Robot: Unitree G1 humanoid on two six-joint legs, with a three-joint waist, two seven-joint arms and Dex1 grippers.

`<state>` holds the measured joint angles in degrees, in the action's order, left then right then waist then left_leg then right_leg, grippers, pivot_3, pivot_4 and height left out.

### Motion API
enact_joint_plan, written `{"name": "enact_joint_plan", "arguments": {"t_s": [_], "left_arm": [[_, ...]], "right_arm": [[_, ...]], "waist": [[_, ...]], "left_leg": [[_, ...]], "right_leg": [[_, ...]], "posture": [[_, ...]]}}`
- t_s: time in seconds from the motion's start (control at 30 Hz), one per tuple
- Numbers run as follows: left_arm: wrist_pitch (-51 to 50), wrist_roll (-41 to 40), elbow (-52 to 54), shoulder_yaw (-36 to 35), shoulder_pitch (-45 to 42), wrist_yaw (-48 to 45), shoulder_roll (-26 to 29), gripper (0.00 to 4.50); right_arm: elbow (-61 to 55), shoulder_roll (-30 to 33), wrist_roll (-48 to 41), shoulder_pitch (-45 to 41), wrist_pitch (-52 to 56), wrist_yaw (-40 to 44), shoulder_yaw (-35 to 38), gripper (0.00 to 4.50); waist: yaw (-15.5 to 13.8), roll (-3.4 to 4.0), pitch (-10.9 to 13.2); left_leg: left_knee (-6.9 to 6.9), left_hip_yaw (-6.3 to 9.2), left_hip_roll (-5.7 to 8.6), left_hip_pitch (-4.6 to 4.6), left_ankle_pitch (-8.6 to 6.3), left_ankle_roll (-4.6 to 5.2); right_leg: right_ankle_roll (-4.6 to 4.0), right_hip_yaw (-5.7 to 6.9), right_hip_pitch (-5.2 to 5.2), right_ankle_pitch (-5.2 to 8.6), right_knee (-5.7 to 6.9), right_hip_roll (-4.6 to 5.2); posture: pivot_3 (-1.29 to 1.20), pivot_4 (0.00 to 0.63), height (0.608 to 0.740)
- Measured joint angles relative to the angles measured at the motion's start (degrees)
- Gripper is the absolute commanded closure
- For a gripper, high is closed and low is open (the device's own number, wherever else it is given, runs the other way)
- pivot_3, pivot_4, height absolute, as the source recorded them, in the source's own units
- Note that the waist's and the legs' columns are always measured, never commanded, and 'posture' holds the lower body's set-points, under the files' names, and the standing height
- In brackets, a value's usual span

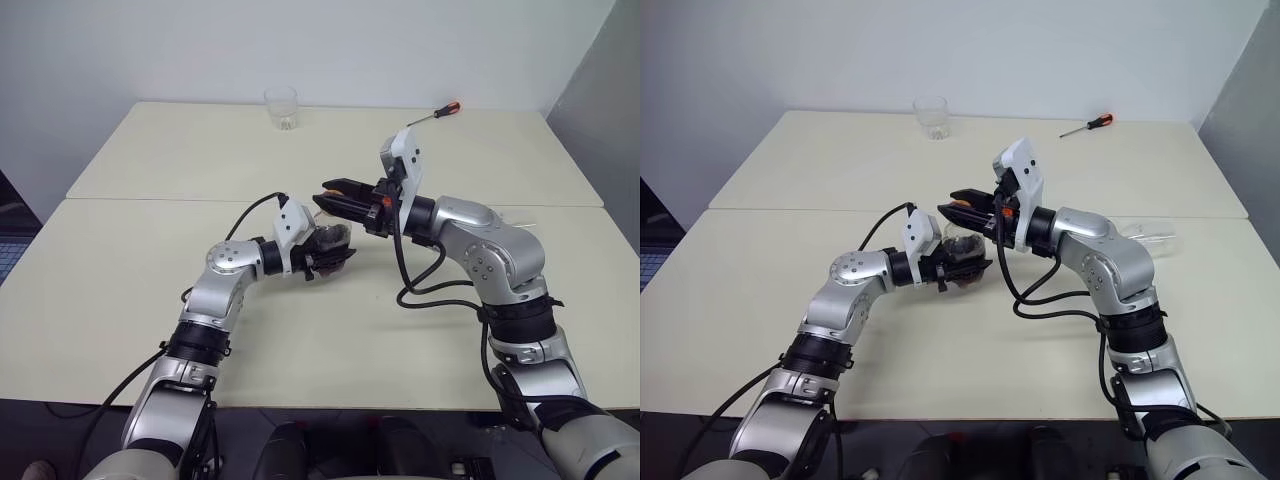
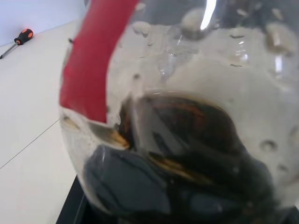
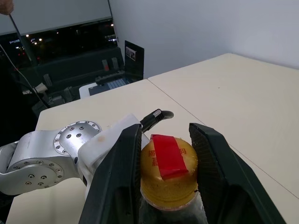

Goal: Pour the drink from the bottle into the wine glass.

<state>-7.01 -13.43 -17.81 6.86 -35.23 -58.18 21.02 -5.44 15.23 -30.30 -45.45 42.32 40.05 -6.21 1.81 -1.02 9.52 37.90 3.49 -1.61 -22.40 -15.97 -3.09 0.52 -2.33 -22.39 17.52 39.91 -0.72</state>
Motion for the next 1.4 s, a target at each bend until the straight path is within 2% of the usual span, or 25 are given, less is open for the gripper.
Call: {"name": "enact_joint_plan", "arguments": {"t_s": [0.1, 0.23, 0.47, 0.7, 0.87, 1.17, 1.2, 1.4], "left_arm": [[-0.6, -0.2, 2.5, 0.0, 1.1, 0.1, 0.0, 2.29], [-4.1, -2.4, 11.1, -0.4, 6.4, 0.1, 0.6, 2.29], [-11.5, -6.2, 25.1, -0.5, 13.9, -0.1, 4.6, 2.29], [-13.9, -8.6, 31.7, -0.2, 17.5, -0.2, 5.2, 2.29], [-14.0, -9.0, 33.2, 0.2, 18.7, -0.1, 5.0, 2.29], [-14.5, -10.8, 33.5, 0.1, 16.4, 1.1, 3.6, 2.29], [-15.4, -11.3, 33.5, 0.0, 16.3, 1.8, 3.6, 2.29], [-17.3, -12.2, 33.5, -1.0, 16.3, 4.0, 4.3, 2.29]], "right_arm": [[-0.2, 1.3, 0.3, 0.0, -2.1, 2.6, -0.8, 3.23], [-0.3, 3.4, 0.3, 0.0, -5.6, 9.9, -2.5, 3.23], [1.8, 5.9, -0.1, -2.3, -10.5, 23.3, -5.5, 3.23], [2.4, 7.4, -0.9, -4.9, -9.8, 32.9, -6.4, 3.23], [2.4, 7.7, -1.2, -5.1, -9.3, 35.7, -6.6, 3.23], [2.7, 6.9, -0.7, -5.9, -4.1, 33.2, -7.9, 0.16], [2.3, 6.9, -1.1, -5.9, -2.8, 32.1, -7.6, 0.05], [-2.6, 8.5, -5.9, -5.9, 6.0, 24.0, -1.2, 0.05]], "waist": [[0.0, 0.01, 0.0], [0.1, 0.04, 0.1], [0.0, 0.14, 0.3], [0.0, 0.16, 0.4], [0.0, 0.19, 0.4], [0.0, 0.23, 0.5], [0.0, 0.23, 0.5], [-0.1, 0.20, 0.7]], "left_leg": [[0.00, -0.01, 0.01, -0.02, 0.00, 0.00], [-0.02, 0.11, -0.04, -0.08, 0.00, 0.00], [0.05, 0.33, -0.03, -0.05, 0.00, 0.01], [0.05, 0.44, -0.03, -0.06, 0.00, 0.01], [0.05, 0.46, -0.03, -0.05, 0.01, 0.01], [0.06, 0.48, -0.01, -0.05, 0.01, 0.00], [0.06, 0.49, -0.01, -0.07, 0.01, 0.00], [0.06, 0.51, 0.00, -0.09, 0.01, 0.00]], "right_leg": [[0.00, -0.01, 0.00, 0.00, -0.03, 0.00], [0.00, -0.03, -0.06, 0.00, -0.07, 0.01], [-0.01, 0.05, -0.04, -0.01, 0.03, 0.02], [-0.02, 0.08, -0.02, -0.01, -0.03, 0.07], [-0.03, 0.10, -0.02, -0.01, -0.01, 0.14], [-0.04, 0.13, 0.00, -0.02, -0.01, 0.15], [-0.04, 0.13, 0.00, -0.02, -0.02, 0.17], [-0.04, 0.15, 0.00, -0.02, -0.02, 0.21]], "posture": [[0.00, 0.150, 0.740], [0.00, 0.150, 0.740], [0.00, 0.150, 0.740], [0.00, 0.150, 0.740], [0.00, 0.150, 0.740], [0.00, 0.150, 0.740], [0.00, 0.150, 0.740], [0.00, 0.150, 0.740]]}}
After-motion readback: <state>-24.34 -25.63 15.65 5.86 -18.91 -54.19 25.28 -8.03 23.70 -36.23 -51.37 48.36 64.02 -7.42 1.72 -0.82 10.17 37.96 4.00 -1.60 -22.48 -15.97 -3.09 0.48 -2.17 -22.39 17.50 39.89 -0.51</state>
